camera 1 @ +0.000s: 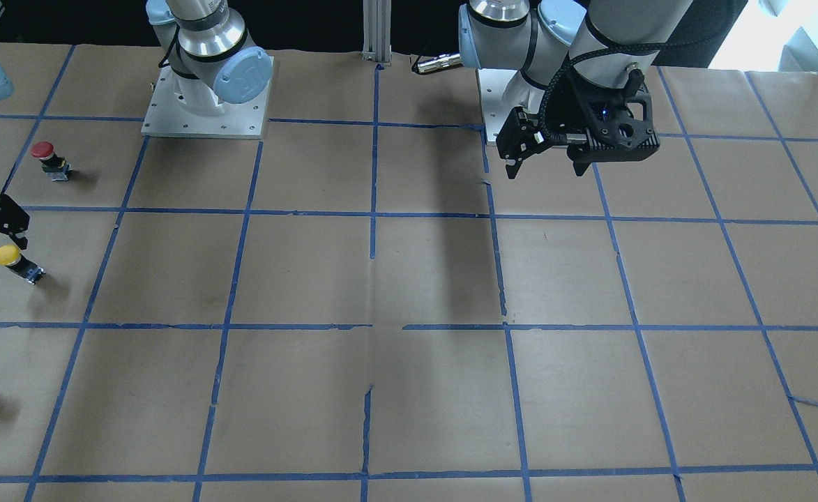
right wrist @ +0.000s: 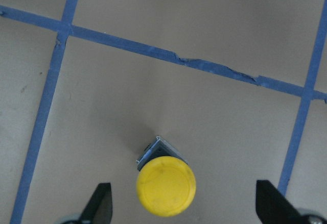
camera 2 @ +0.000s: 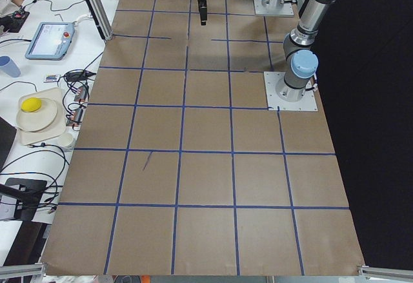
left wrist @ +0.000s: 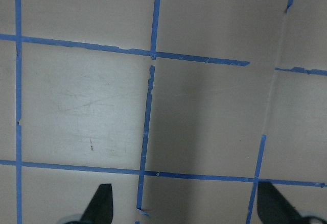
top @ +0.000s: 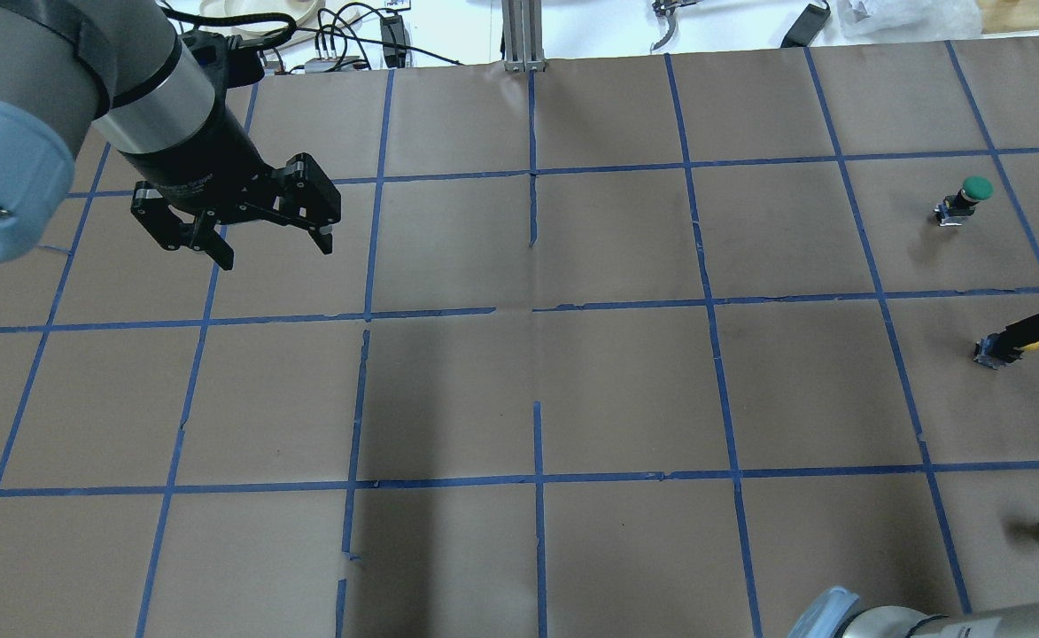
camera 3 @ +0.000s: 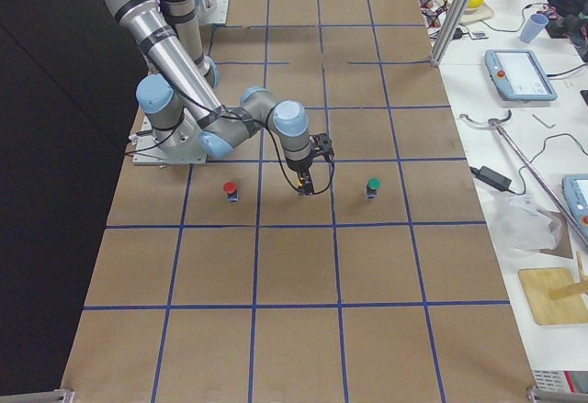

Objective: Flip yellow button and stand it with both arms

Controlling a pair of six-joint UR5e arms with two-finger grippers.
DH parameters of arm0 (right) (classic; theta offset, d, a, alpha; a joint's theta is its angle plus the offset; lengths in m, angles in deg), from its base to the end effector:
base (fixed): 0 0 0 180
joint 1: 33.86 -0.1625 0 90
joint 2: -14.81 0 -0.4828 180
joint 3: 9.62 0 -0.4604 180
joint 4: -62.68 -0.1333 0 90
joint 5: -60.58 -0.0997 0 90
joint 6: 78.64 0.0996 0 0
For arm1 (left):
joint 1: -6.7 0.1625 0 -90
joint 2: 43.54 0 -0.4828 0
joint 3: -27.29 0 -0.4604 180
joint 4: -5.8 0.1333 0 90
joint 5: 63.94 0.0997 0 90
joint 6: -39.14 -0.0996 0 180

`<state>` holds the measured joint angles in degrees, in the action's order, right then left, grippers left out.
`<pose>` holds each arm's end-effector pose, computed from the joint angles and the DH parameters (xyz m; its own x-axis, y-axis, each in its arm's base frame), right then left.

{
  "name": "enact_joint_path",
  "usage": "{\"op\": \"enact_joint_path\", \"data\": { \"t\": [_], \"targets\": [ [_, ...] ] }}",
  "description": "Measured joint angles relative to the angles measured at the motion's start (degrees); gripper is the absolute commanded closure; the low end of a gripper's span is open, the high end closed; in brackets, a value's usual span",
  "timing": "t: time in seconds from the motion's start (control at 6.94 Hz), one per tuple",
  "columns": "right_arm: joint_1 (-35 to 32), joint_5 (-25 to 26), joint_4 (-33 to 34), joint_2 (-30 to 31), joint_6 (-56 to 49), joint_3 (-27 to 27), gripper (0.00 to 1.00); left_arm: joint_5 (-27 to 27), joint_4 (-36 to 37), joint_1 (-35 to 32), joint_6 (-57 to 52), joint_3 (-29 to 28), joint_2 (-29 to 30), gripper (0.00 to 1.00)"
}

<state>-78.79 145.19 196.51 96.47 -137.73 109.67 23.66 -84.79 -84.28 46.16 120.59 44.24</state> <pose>-0.2847 -0.4855 0.2713 -0.9687 -0.2440 0.0447 -0.2479 0.9593 -0.1356 -0.1467 -0.5359 0.5339 -0.9936 -0.1064 0.0380 -0.1051 0.9939 0.0340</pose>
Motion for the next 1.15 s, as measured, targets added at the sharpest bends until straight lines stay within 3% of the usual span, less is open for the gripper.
{"op": "enact_joint_path", "data": {
  "t": [0.43,0.86,1.15],
  "targets": [
    [-5.4,0.4,-24.3,5.1,14.5,-12.9,0.00,0.0,0.0,-0.1,-0.1,0.1,-0.1,0.00],
    [-21.4,2.2,-50.3,13.0,38.6,-25.9,0.00,-0.1,0.0,-0.1,-0.2,0.1,-0.2,0.00],
    [-34.0,2.7,-56.6,17.4,46.9,-27.1,0.00,-0.1,-0.1,-0.1,-0.2,0.2,-0.3,0.00]
  ]
}}
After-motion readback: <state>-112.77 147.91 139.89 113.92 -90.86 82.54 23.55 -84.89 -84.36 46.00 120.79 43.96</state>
